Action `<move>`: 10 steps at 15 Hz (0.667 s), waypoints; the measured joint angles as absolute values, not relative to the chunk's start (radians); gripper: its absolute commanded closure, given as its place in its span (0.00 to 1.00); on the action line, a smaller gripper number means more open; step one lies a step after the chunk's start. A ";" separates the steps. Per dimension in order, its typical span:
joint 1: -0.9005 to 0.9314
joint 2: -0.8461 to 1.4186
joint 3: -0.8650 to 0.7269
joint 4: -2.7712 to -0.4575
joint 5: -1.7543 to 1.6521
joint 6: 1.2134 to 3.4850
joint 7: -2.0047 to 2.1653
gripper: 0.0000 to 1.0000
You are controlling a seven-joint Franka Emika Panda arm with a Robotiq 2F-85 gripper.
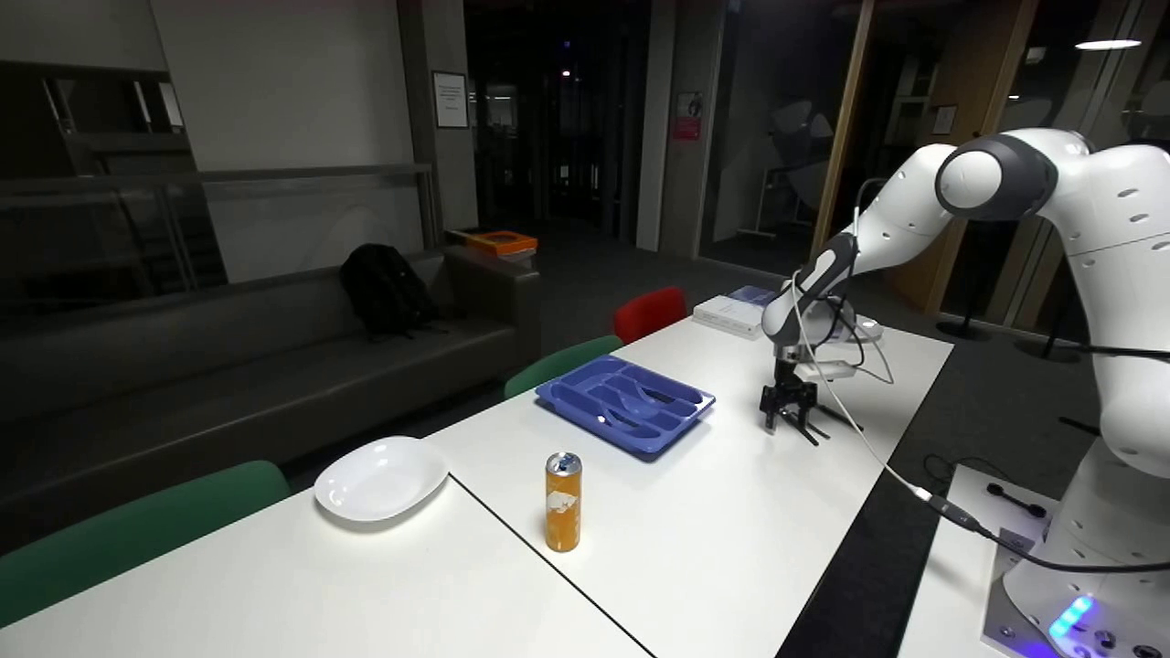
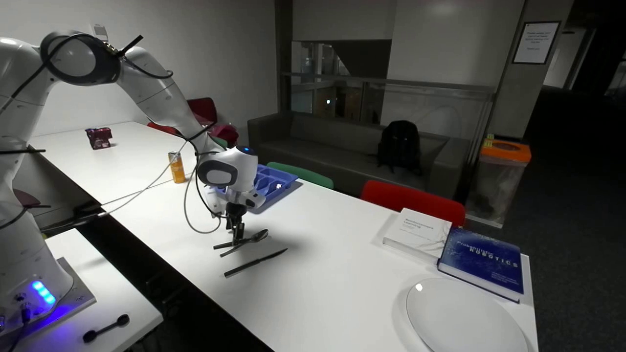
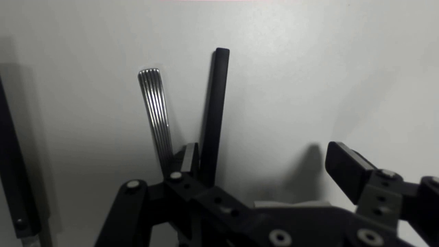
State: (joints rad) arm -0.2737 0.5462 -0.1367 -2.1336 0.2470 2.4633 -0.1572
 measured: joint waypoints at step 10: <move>-0.252 0.545 -0.126 -2.132 0.257 2.502 -0.122 0.00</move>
State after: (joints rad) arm -0.2516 0.5448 -0.1258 -2.1321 0.2571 2.5018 -0.1217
